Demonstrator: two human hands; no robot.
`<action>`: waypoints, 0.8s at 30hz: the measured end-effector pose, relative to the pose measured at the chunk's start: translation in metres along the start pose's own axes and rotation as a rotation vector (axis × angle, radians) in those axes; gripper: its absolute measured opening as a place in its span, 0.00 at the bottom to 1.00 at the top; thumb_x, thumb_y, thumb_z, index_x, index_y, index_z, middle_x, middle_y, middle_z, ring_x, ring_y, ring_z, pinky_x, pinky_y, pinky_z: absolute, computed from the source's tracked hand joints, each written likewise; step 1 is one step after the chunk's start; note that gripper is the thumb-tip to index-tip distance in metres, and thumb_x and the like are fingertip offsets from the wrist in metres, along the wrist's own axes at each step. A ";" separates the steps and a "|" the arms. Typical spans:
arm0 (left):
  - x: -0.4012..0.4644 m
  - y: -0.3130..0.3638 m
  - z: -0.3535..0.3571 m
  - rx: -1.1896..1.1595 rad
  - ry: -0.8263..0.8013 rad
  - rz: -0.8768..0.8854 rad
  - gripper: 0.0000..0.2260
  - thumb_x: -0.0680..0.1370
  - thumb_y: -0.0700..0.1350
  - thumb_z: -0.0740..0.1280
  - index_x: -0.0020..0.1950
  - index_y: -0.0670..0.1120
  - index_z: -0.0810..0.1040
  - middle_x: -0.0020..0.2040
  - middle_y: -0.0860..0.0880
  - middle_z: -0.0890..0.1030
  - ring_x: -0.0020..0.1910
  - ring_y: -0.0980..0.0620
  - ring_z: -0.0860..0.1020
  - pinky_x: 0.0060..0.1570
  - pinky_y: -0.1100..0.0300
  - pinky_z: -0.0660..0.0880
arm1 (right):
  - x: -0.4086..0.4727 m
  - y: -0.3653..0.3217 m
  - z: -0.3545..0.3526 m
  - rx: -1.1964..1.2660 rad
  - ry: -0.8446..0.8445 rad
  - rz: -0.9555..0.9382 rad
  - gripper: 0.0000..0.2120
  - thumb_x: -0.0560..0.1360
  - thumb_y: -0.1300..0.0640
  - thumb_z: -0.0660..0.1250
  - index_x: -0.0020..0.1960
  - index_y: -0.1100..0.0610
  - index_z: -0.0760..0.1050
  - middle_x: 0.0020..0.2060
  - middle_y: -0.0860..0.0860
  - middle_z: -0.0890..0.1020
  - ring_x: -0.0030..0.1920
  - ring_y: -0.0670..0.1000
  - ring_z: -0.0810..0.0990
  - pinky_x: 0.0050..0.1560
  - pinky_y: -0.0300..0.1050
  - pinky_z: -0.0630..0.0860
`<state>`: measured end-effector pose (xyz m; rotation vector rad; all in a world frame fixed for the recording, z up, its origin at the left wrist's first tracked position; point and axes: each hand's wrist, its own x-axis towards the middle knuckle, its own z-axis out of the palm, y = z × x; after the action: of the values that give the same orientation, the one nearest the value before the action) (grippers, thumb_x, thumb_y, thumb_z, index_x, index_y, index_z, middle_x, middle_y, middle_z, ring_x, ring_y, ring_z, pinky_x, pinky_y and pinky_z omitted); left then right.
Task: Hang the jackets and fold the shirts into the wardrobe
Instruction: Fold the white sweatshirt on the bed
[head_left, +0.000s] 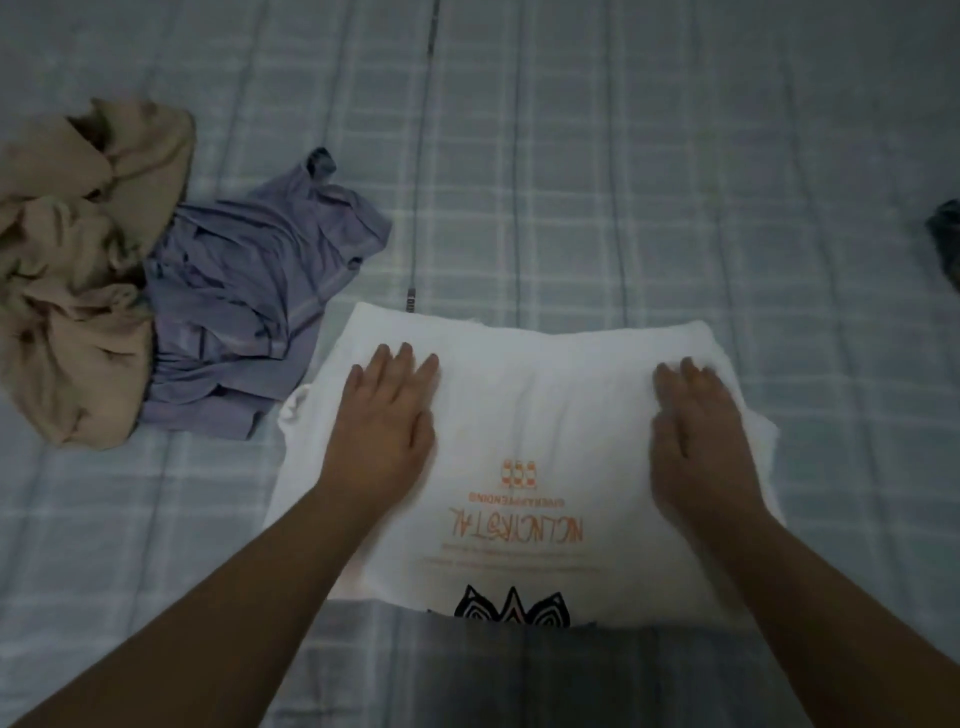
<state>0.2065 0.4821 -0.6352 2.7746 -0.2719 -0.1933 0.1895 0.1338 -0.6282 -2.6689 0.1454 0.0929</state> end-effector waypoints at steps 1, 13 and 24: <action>-0.003 -0.003 0.005 0.093 -0.040 0.006 0.26 0.81 0.51 0.51 0.80 0.50 0.58 0.79 0.43 0.59 0.79 0.43 0.53 0.77 0.46 0.47 | -0.001 0.003 0.005 -0.157 -0.034 -0.063 0.25 0.80 0.52 0.52 0.77 0.53 0.62 0.76 0.57 0.63 0.77 0.58 0.57 0.78 0.54 0.51; -0.056 0.016 -0.008 0.193 -0.071 0.056 0.26 0.82 0.55 0.50 0.80 0.49 0.56 0.80 0.42 0.55 0.80 0.42 0.50 0.76 0.40 0.49 | -0.056 -0.023 0.000 -0.357 -0.128 -0.120 0.27 0.82 0.49 0.49 0.80 0.54 0.53 0.79 0.57 0.56 0.79 0.57 0.51 0.78 0.59 0.49; -0.126 0.004 0.025 0.343 -0.176 0.035 0.29 0.81 0.61 0.50 0.81 0.53 0.52 0.80 0.43 0.53 0.80 0.42 0.49 0.74 0.36 0.50 | -0.133 0.007 0.015 -0.501 -0.234 -0.075 0.29 0.79 0.46 0.52 0.79 0.52 0.57 0.78 0.55 0.60 0.78 0.58 0.56 0.75 0.65 0.51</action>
<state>0.0788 0.4968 -0.6444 3.0922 -0.4340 -0.4198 0.0560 0.1459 -0.6330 -3.1263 -0.0639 0.4713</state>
